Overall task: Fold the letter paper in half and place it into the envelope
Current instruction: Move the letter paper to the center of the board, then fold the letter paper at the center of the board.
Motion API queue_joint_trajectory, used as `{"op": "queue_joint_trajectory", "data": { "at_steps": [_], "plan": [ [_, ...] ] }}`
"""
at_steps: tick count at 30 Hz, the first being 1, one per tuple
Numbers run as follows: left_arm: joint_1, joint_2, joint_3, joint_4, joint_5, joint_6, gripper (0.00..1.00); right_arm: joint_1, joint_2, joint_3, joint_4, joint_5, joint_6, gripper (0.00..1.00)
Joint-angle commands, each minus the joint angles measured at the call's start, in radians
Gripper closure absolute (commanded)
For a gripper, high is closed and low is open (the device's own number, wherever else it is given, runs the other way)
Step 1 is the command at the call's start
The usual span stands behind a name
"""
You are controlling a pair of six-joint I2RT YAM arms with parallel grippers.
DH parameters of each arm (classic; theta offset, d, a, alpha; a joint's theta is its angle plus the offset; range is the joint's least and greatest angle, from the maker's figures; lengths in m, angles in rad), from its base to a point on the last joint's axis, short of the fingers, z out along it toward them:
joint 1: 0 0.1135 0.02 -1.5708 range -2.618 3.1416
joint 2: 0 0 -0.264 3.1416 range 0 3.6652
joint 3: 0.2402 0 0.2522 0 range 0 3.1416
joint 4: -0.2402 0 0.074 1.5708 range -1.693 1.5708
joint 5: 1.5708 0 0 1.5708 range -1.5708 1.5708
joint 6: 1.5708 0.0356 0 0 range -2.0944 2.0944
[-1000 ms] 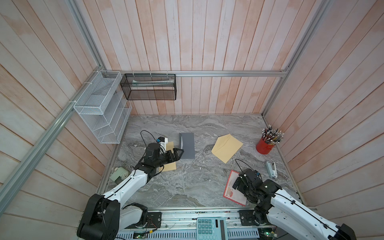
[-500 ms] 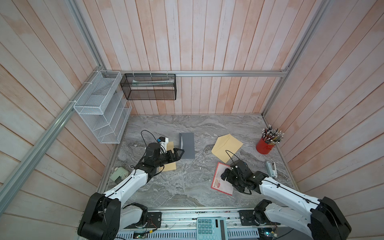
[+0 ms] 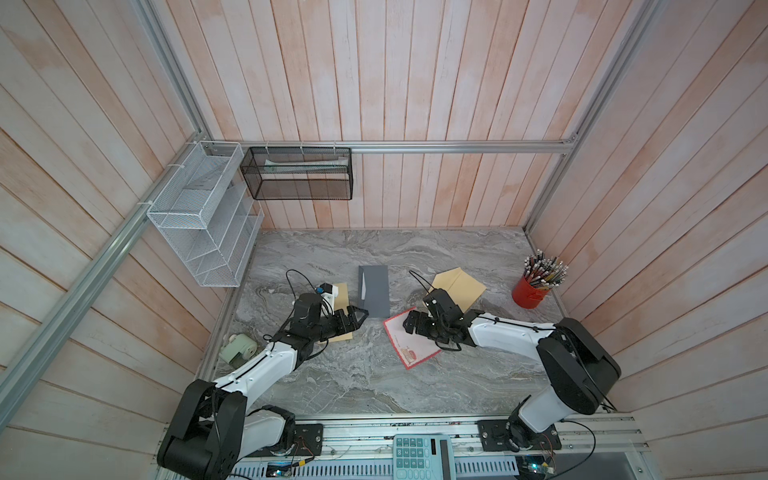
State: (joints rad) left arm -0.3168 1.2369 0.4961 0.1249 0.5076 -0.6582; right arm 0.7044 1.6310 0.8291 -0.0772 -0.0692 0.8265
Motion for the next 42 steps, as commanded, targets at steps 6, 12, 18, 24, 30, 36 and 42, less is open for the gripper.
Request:
{"op": "queue_joint_trajectory", "data": {
  "at_steps": [6, 12, 18, 24, 30, 36, 42],
  "plan": [
    [-0.001, 0.055, -0.021, 0.095, 0.064, -0.017, 0.09, -0.021, -0.030, 0.055, -0.045, 0.026, -0.145, 0.02],
    [-0.020, 0.139, 0.006, 0.141, 0.086, -0.017, 0.12, -0.026, -0.185, -0.080, -0.125, -0.003, -0.064, 0.02],
    [-0.060, 0.226, 0.062, 0.160, 0.107, -0.001, 0.17, -0.004, -0.285, -0.226, -0.093, -0.075, 0.055, 0.02],
    [-0.098, 0.280, 0.087, 0.189, 0.108, -0.009, 0.20, 0.004, -0.269, -0.243, -0.035, -0.110, 0.081, 0.02],
    [-0.106, 0.320, 0.084, 0.225, 0.118, -0.024, 0.21, 0.005, -0.228, -0.257, 0.060, -0.130, 0.099, 0.02],
    [-0.108, 0.326, 0.079, 0.225, 0.124, -0.030, 0.21, -0.006, -0.113, -0.197, 0.145, -0.143, 0.063, 0.02],
    [-0.108, 0.305, 0.061, 0.224, 0.125, -0.042, 0.22, -0.035, -0.005, -0.107, 0.182, -0.144, -0.012, 0.02]
  ]
}}
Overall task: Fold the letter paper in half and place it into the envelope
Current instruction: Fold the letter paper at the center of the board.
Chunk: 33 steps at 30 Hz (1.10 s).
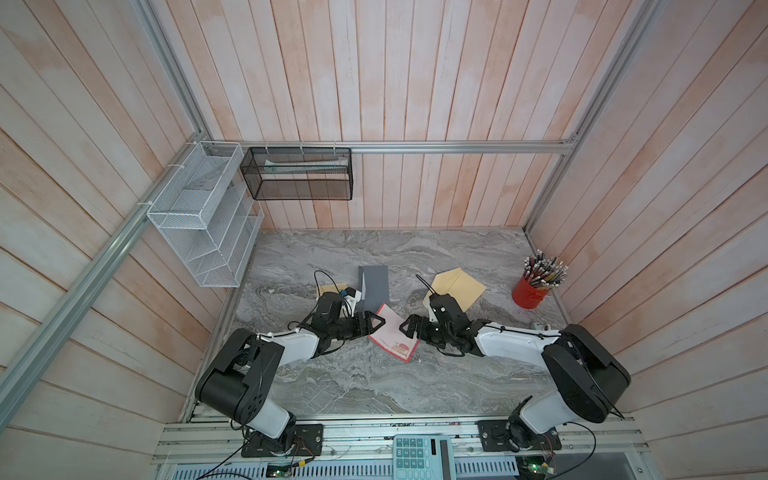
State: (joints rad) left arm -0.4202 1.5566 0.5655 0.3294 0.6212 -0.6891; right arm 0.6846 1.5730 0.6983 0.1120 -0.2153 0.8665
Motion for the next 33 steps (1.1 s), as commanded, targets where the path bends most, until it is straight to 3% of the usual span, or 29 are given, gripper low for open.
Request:
{"op": "queue_joint_trajectory", "data": {
  "at_steps": [1, 7, 20, 28, 33],
  "plan": [
    [-0.006, -0.018, -0.012, 0.026, 0.012, -0.018, 0.22, -0.021, 0.069, 0.040, -0.006, 0.003, -0.066, 0.02],
    [-0.021, -0.034, -0.020, 0.057, 0.031, -0.067, 0.23, -0.036, 0.120, 0.098, 0.016, -0.015, -0.097, 0.02],
    [-0.109, -0.034, 0.026, 0.120, 0.036, -0.162, 0.23, -0.036, 0.133, 0.037, 0.110, -0.052, -0.044, 0.02],
    [-0.178, 0.048, 0.042, 0.192, 0.023, -0.211, 0.23, -0.120, 0.088, -0.145, 0.289, -0.134, 0.061, 0.17],
    [-0.199, 0.107, 0.058, 0.220, 0.020, -0.223, 0.24, -0.137, 0.057, -0.175, 0.303, -0.141, 0.058, 0.21]
  ]
}}
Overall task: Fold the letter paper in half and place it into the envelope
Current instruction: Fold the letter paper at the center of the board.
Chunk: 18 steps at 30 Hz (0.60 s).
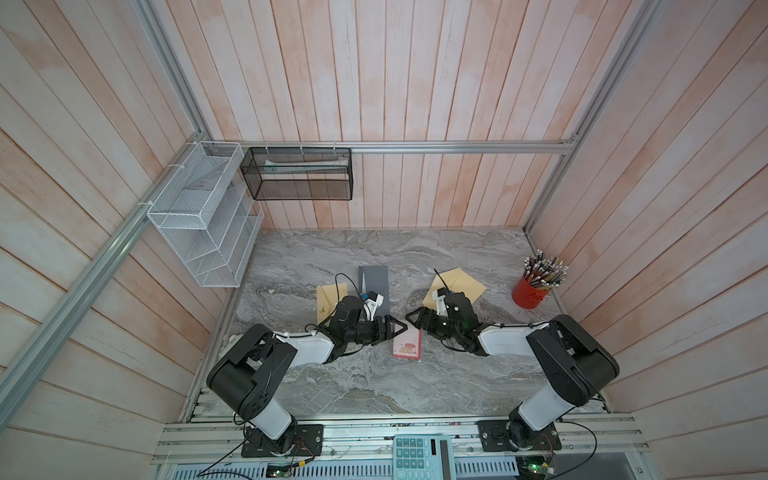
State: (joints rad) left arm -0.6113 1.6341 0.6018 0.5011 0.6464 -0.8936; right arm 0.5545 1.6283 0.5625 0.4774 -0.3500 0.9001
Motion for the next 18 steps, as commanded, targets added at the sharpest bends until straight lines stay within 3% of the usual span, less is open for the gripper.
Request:
{"op": "queue_joint_trajectory", "data": {
  "at_steps": [1, 7, 12, 18],
  "plan": [
    [-0.011, 0.044, 0.022, 0.065, -0.002, -0.029, 0.24, -0.008, 0.001, -0.041, -0.057, -0.009, 0.026, 0.22],
    [-0.022, 0.068, 0.042, 0.113, 0.016, -0.075, 0.26, -0.012, 0.037, -0.048, -0.008, -0.052, 0.043, 0.33],
    [-0.033, 0.057, 0.081, 0.073, 0.006, -0.058, 0.25, -0.011, 0.069, -0.049, 0.035, -0.074, 0.062, 0.35],
    [-0.043, 0.139, 0.089, 0.116, 0.025, -0.079, 0.26, -0.013, 0.069, -0.045, 0.035, -0.072, 0.062, 0.36]
  ]
}}
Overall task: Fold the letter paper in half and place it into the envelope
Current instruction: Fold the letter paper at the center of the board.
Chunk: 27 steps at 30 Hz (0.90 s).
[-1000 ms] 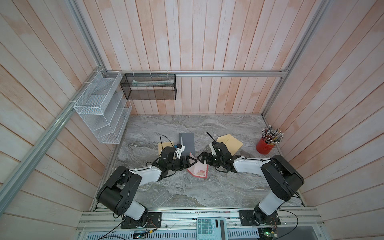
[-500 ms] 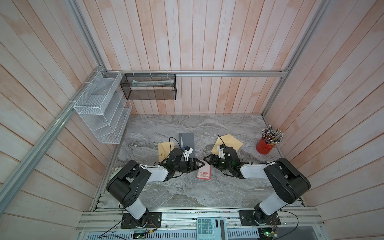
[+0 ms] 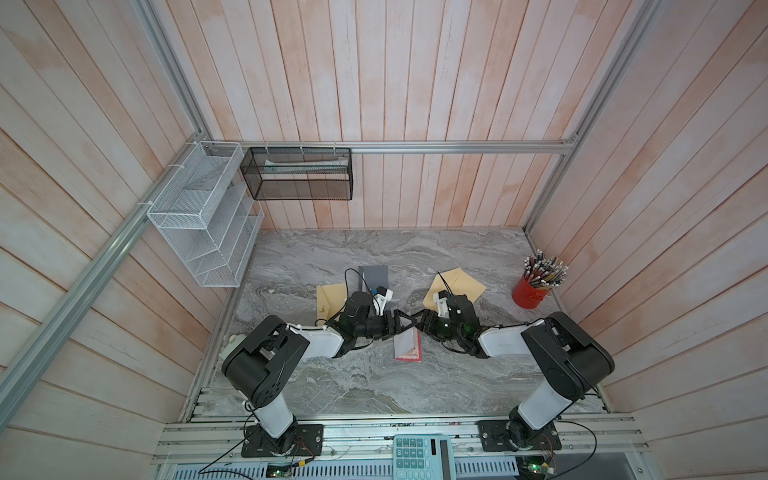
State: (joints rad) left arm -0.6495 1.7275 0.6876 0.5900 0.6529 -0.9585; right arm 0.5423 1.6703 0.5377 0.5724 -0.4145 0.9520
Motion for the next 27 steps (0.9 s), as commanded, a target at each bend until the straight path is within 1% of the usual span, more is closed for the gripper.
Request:
{"op": "queue_joint_trajectory", "data": {
  "at_steps": [1, 7, 10, 14, 16, 18, 22, 24, 27],
  "plan": [
    [-0.005, 0.058, 0.001, 0.035, 0.023, -0.021, 0.27, -0.001, 0.026, -0.022, -0.061, -0.006, 0.010, 0.37],
    [-0.006, 0.081, -0.013, 0.018, 0.015, -0.010, 0.27, -0.030, -0.007, -0.042, -0.060, 0.005, 0.010, 0.38],
    [-0.005, 0.093, -0.031, 0.023, 0.007, -0.014, 0.27, -0.067, -0.053, -0.060, -0.070, 0.006, -0.003, 0.38],
    [-0.003, 0.110, -0.056, 0.059, 0.010, -0.035, 0.28, -0.118, -0.138, -0.067, -0.141, 0.021, -0.046, 0.38],
    [-0.004, 0.109, -0.062, 0.068, 0.010, -0.039, 0.28, -0.131, -0.185, -0.068, -0.179, 0.034, -0.066, 0.40],
    [-0.003, 0.106, -0.061, 0.065, 0.006, -0.035, 0.28, -0.133, -0.226, -0.067, -0.221, 0.047, -0.088, 0.46],
    [-0.003, 0.103, -0.061, 0.062, 0.002, -0.032, 0.28, -0.121, -0.271, -0.081, -0.242, 0.031, -0.084, 0.53],
    [-0.002, 0.108, -0.063, 0.064, 0.002, -0.035, 0.28, -0.095, -0.280, -0.083, -0.249, 0.036, -0.078, 0.59],
    [-0.001, 0.109, -0.069, 0.071, 0.002, -0.039, 0.28, -0.040, -0.265, -0.081, -0.234, 0.037, -0.062, 0.64]
  ]
}}
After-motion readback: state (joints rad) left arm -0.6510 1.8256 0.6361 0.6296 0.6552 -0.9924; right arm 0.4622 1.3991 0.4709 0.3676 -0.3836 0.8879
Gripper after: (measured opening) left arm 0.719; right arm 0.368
